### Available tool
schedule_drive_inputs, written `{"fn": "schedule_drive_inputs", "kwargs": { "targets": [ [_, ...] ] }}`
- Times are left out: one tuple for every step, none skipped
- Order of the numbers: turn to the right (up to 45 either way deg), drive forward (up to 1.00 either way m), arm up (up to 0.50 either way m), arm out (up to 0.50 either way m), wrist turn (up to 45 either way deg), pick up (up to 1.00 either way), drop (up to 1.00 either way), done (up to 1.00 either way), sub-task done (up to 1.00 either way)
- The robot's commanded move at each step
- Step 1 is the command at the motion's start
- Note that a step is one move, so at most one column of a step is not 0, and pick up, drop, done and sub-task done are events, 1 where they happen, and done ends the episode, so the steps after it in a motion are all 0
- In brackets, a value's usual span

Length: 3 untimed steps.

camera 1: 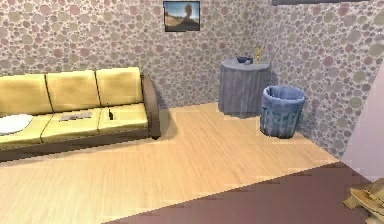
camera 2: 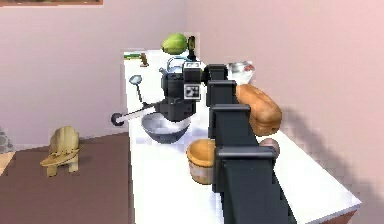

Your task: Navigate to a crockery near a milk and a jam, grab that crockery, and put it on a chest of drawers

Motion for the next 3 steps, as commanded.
{"fn": "schedule_drive_inputs", "kwargs": {
  "targets": [
    [0.0, 0.00, 0.00, 0.00, 24.0, 0.00, 0.00, 0.00, 0.00],
    [0.0, 0.00, -0.08, 0.00, 0.0, 0.00, 0.00, 0.00, 0.00],
    [0.0, 0.00, 0.00, 0.00, 0.0, 1.00, 0.00, 0.00, 0.00]
  ]
}}
